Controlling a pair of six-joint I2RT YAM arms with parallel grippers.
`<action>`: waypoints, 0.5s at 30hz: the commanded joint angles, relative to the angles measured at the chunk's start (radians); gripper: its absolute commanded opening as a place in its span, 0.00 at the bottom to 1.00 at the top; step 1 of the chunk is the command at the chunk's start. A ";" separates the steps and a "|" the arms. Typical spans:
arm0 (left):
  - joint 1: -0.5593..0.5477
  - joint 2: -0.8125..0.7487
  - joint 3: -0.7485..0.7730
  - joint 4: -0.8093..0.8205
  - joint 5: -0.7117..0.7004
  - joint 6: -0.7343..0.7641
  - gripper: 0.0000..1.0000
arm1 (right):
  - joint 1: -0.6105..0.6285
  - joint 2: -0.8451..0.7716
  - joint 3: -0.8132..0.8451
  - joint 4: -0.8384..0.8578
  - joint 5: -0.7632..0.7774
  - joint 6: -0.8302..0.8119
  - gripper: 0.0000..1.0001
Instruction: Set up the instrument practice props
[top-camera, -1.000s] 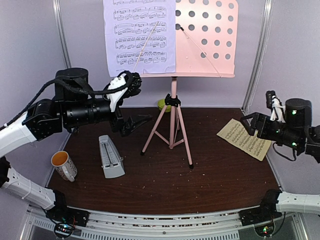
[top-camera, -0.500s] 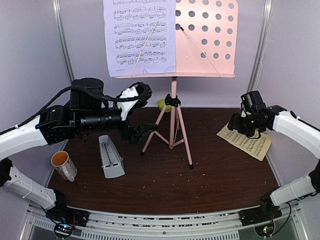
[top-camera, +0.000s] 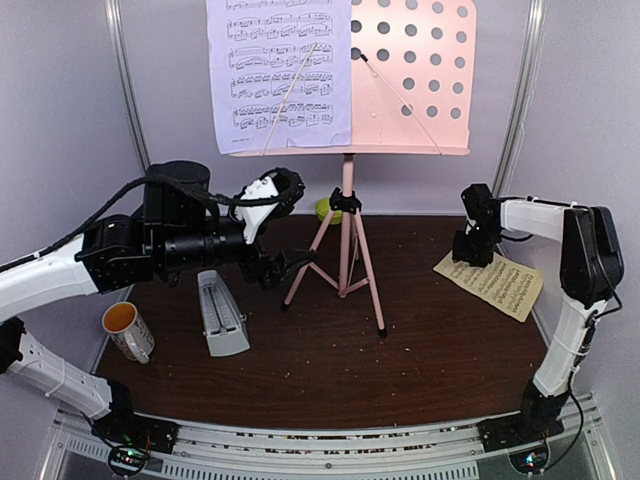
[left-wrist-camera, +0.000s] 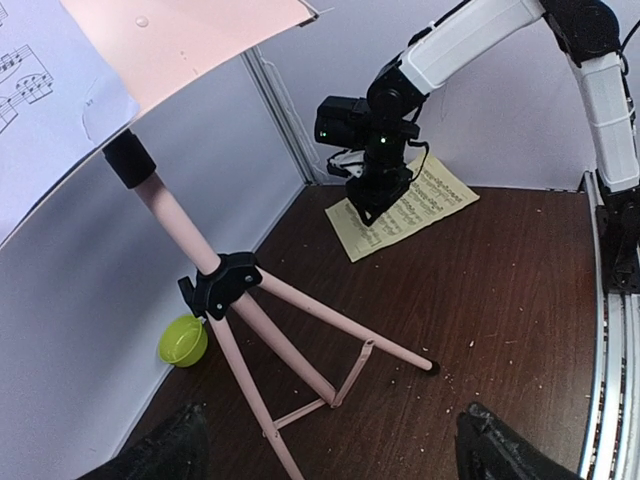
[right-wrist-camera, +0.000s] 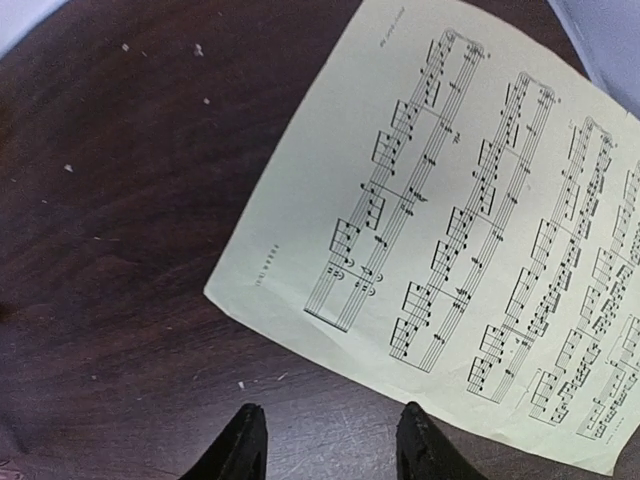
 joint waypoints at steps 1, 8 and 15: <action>-0.005 -0.023 -0.015 0.044 -0.023 -0.004 0.87 | -0.019 0.067 0.044 -0.051 -0.014 -0.032 0.45; -0.003 -0.019 -0.011 0.034 -0.016 0.012 0.87 | -0.043 0.184 0.105 -0.092 -0.014 -0.044 0.40; -0.003 -0.019 -0.013 0.028 -0.015 0.026 0.87 | -0.046 0.254 0.202 -0.168 0.006 -0.075 0.38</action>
